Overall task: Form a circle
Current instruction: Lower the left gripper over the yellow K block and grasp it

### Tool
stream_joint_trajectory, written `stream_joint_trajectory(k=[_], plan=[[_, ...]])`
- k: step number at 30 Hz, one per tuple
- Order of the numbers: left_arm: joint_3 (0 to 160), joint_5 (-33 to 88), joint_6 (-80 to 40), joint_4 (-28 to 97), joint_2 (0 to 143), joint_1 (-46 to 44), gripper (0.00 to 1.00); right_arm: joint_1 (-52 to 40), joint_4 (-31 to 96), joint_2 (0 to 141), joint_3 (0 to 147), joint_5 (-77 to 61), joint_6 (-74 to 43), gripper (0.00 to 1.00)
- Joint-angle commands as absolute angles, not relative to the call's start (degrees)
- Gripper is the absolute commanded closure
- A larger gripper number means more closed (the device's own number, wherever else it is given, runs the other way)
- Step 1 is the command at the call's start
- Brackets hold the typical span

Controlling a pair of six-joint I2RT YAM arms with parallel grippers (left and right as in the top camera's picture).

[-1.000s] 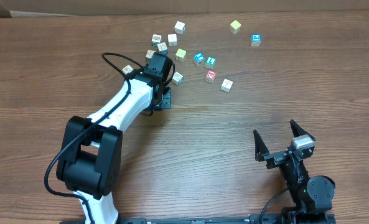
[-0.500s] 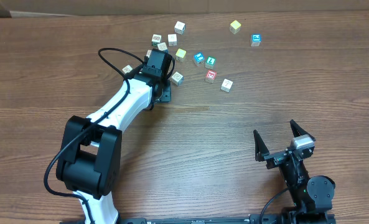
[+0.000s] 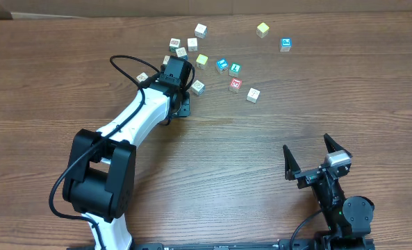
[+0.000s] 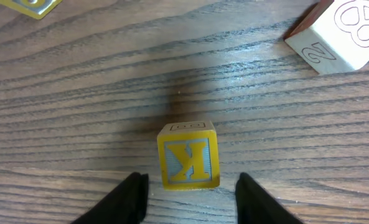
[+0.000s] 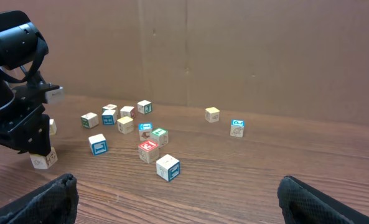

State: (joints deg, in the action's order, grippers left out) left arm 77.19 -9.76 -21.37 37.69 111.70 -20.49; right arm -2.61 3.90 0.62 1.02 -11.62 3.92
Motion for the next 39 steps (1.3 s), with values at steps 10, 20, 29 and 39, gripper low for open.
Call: stream_joint_trajectory(k=[10, 20, 29, 39], plan=[[76.6, -10.9, -21.9, 37.3, 112.2, -20.3, 0.60, -2.5, 3.6, 0.2, 0.4, -11.5, 4.2, 0.00], [76.5, -10.9, -22.0, 35.4, 112.2, -20.3, 0.46, -2.5, 3.6, 0.2, 0.4, -11.5, 4.2, 0.00], [76.5, -10.9, -24.5, 36.2, 112.2, -20.3, 0.48, -2.5, 3.6, 0.2, 0.4, -11.5, 4.2, 0.00], [75.0, -10.9, -24.7, 34.5, 112.2, -20.3, 0.59, -2.5, 3.6, 0.2, 0.4, -11.5, 4.2, 0.00]])
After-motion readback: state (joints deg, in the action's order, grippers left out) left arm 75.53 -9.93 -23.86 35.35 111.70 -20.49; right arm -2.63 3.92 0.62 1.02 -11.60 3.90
